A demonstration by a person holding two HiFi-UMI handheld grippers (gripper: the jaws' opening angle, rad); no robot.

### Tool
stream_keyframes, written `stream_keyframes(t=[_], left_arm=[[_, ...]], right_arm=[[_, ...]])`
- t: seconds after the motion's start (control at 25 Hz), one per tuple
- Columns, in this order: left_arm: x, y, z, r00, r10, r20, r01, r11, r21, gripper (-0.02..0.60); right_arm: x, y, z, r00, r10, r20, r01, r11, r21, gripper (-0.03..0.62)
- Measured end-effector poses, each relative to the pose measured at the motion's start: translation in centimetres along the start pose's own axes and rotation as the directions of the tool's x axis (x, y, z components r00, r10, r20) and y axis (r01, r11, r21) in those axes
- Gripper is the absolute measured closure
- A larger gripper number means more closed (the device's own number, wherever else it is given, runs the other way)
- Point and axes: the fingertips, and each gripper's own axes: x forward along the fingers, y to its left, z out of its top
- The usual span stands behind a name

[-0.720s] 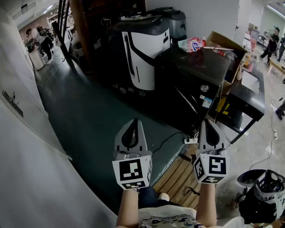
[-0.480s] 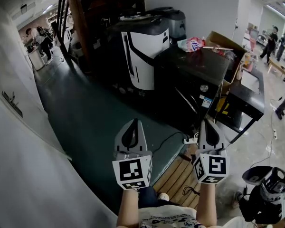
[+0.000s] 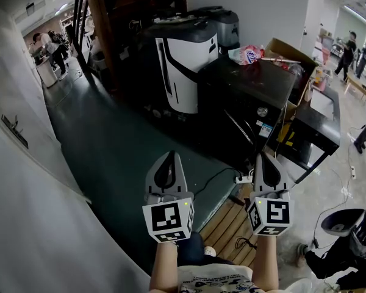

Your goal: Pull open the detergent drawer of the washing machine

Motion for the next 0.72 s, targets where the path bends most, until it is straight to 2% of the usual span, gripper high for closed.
stream_keyframes(t=[0.12,0.28,0.36,0.72], left_arm=[[0.3,-0.1,-0.2,1.0,-0.006,0.001,0.006,1.0,-0.005,0.567],[1.1,0.2,-0.4,1.0,0.004,0.003,-0.004,1.0,-0.009,0.422],[1.5,0.4,-0.5,1.0,0.01,0.004,-0.01,1.0,-0.009,0.38],[7.2,1.8,-2.4,1.0,-0.004,-0.029,0.003,1.0,-0.006,0.325]], right_arm=[[0.3,0.1,-0.4,1.0,0.01,-0.005,-0.01,1.0,0.001,0.58],[1.1,0.1,-1.0,1.0,0.017,-0.016,-0.016,1.0,0.017,0.58],[1.5,0.0,-1.5,1.0,0.018,-0.024,-0.018,1.0,0.023,0.58],[6.8,-1.1,-3.1,0.999,0.005,-0.051,-0.004,1.0,0.019,0.58]])
